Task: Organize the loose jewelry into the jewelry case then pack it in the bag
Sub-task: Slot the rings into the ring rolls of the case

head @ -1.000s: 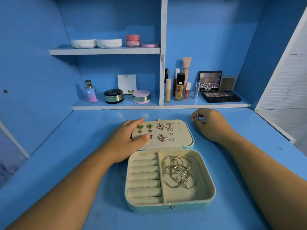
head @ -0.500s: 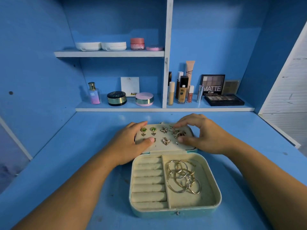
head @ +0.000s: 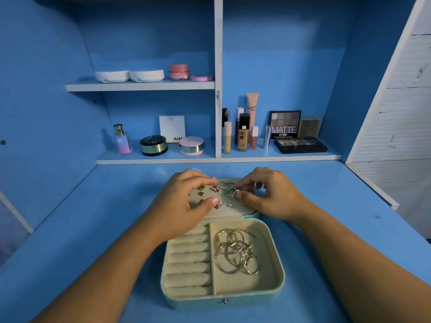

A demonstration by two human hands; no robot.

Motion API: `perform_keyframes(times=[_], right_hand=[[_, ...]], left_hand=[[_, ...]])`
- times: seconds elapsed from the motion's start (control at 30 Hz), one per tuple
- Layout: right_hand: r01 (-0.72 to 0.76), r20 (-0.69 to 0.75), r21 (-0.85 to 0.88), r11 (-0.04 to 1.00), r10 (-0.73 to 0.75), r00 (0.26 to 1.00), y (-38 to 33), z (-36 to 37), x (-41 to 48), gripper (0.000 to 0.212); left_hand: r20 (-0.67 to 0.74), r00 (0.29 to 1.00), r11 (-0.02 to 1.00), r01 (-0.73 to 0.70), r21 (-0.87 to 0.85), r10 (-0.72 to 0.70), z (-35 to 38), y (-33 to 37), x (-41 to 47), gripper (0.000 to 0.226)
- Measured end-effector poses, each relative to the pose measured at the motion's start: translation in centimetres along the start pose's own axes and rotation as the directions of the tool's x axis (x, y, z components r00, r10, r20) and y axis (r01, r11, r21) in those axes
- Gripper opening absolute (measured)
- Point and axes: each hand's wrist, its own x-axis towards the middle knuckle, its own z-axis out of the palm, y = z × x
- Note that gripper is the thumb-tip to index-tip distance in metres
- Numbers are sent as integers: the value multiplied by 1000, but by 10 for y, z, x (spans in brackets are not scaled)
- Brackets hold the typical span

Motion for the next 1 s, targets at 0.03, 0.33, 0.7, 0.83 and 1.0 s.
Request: perform_keyframes(times=[0.03,0.33,0.7,0.83,1.0], right_hand=[[4,-7,6,1000,-4,1000,1,1,0,11],[-131,-229,148,980,163,960,12,9,1,8],[-194,-214,184,964,232,949,19,6,6,15],[-123,-129,109,986,137,982,19,6,6,21],[-125,-30,16,992,125,992,19,3,5,19]], left_hand=[[22,1000,999,-10,40,9,3,4,2,37],[319,944,937,-30,347,-88,9,30,32,45],[393,913,974,20,225,-110,8,43,55,20],[332,932,975,80,209,-148,5,48,53,25],[296,943,978,105,178,-155,4,55,44,31]])
